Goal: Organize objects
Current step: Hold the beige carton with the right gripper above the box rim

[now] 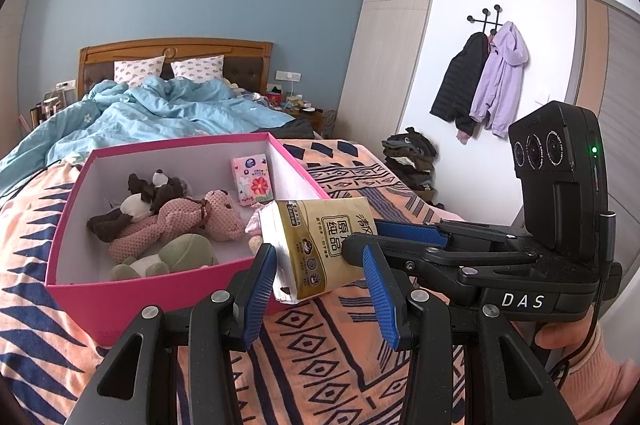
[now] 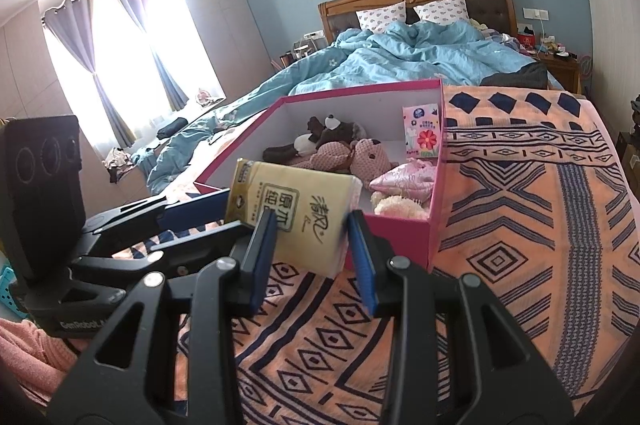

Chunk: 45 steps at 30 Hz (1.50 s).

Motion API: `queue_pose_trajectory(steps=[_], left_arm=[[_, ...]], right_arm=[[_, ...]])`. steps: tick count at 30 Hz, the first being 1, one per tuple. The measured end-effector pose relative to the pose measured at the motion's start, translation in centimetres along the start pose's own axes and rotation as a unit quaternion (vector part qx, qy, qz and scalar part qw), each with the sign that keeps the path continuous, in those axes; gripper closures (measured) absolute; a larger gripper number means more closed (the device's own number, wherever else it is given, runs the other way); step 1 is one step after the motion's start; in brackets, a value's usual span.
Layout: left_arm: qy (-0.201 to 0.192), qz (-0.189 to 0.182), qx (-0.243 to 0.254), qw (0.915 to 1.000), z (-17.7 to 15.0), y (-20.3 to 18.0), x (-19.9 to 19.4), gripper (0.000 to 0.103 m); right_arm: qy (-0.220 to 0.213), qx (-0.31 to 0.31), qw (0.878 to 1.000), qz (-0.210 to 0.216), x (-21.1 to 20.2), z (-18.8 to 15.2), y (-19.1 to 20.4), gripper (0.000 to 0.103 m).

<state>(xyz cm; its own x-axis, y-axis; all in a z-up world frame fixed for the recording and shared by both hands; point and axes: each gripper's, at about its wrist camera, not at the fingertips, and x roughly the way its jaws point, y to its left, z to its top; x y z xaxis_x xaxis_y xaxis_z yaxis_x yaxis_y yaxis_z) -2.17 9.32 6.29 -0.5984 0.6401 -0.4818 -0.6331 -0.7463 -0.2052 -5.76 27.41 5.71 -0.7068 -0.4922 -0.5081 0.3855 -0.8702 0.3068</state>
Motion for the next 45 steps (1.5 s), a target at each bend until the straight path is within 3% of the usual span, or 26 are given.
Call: queue_pose_trajectory(steps=[45], left_arm=[[-0.004, -0.001, -0.012, 0.9999, 0.57, 0.84, 0.84, 0.058]], right_arm=[[0.002, 0.001, 1.000, -0.001, 0.84, 0.96, -0.41, 0.063]])
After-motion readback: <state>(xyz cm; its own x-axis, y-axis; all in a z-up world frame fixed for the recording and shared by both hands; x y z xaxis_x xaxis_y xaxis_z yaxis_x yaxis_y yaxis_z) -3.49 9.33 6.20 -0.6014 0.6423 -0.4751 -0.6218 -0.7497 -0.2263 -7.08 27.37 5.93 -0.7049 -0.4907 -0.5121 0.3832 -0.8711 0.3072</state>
